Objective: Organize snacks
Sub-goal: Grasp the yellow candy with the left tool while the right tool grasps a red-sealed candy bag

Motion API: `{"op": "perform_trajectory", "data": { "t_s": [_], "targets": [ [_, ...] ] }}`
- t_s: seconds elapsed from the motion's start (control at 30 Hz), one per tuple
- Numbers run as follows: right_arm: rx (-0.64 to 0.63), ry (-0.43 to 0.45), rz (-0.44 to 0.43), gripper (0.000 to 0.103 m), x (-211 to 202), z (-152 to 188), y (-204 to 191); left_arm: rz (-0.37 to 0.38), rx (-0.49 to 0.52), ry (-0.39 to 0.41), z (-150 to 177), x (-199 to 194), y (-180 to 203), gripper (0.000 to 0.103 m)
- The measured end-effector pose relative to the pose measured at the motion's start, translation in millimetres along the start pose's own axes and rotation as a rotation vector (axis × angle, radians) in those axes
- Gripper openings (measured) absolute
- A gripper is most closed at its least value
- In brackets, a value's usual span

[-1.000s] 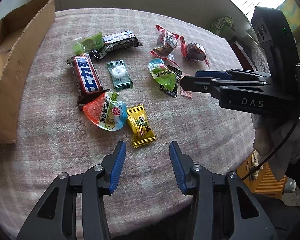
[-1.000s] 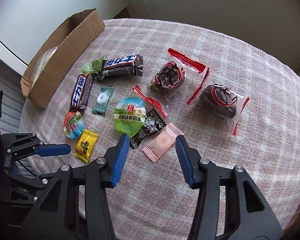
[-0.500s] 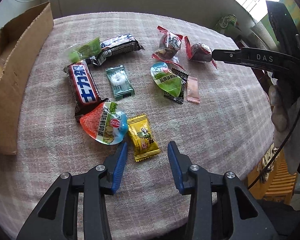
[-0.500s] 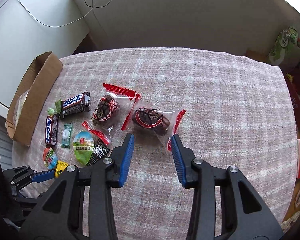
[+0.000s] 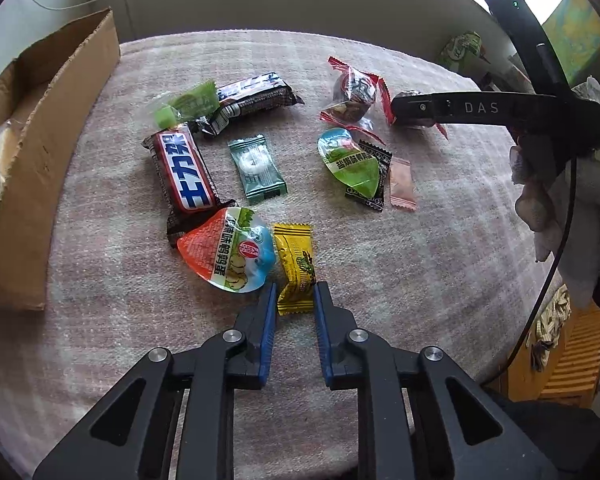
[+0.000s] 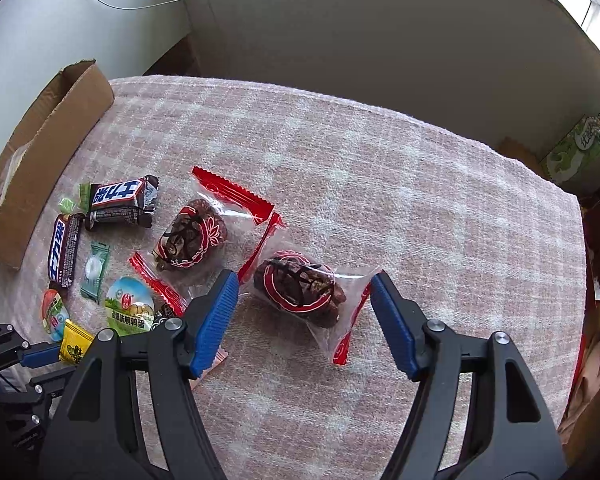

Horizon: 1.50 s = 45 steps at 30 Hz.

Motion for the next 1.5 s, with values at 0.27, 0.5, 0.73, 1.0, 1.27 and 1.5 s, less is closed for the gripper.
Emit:
{"op": "perform_trajectory", "data": {
  "t_s": [0.27,0.5,0.73,1.0,1.27,1.5],
  "targets": [
    [0.007,0.01,-0.006,0.058,-5,5,3,0.01,-0.012,0.017,-2,-1,-2,0.01],
    [0.009,0.014,0.003,0.057,-8,8,5,0.07,-0.041,0.006,-2,-3,-7,0.013],
    [0.02,0.016,-0.001,0.057,-8,7,5,-0.001,0.002,0.025,-16,0,2,0.027],
    [0.029,0.024,-0.01,0.052,-11,7,4,0.013,-0.017,0.057,-19,-3,-8,0.01],
    [0.064,0.037,-0.036,0.036,-23,12,10,0.062,-0.046,0.091,-9,-27,-14,0.009],
    [0.102,0.058,-0.069,0.002,-32,13,12,0.069,-0.068,0.123,-9,-38,-19,0.009]
  ]
}}
Point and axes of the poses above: each gripper's, at about its wrist camera, not at the fingertips, and x roughly the way its jaws point, y to its right, z to its underside, the point moved 7 cm from there along x, roughly the way its jaws point, and after that the axes turned 9 degrees about -y, right-handed, at the moved point
